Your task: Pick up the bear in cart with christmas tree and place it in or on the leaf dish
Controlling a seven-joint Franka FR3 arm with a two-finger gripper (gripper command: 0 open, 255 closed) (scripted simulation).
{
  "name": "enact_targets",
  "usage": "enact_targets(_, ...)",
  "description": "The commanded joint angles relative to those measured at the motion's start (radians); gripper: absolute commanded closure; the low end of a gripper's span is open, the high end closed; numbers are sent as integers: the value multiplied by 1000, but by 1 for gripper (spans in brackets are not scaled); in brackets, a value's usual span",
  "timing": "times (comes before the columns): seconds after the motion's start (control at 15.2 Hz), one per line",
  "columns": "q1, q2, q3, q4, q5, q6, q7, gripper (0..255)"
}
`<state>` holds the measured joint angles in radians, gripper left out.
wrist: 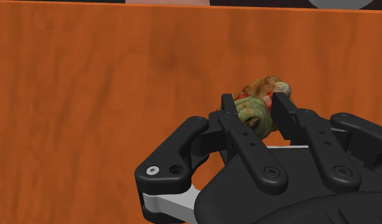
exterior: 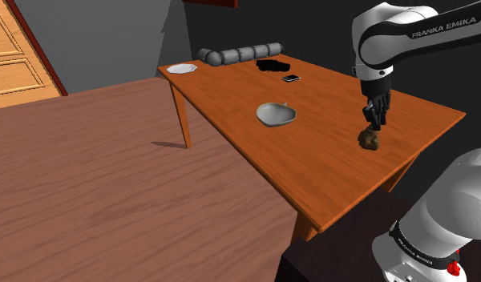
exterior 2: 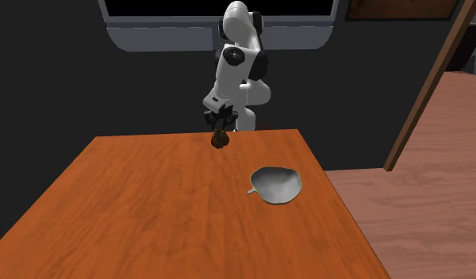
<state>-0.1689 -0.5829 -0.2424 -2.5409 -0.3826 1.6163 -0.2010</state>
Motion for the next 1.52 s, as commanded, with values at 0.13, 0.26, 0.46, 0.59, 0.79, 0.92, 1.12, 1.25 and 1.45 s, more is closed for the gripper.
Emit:
enact_targets(0.13, 0, 0, 0, -2, 0, 0, 0, 255)
enact_targets(0.26, 1, -7, 5, 20, 4, -28, -6, 255)
enact_targets(0.46, 2, -15, 12, 54, 9, -69, -15, 255)
enact_targets(0.59, 2, -19, 16, 78, 12, -96, -21, 255)
enact_targets(0.79, 3, -23, 23, 114, 16, -136, -31, 255)
enact_targets(0.92, 4, -24, 27, 140, 18, -162, -37, 255)
enact_targets(1.12, 4, -25, 33, 179, 21, -201, -46, 255)
enact_targets(1.25, 5, -24, 37, 206, 23, -226, -53, 255)
enact_targets(1.45, 5, -21, 43, 247, 26, -264, -62, 255)
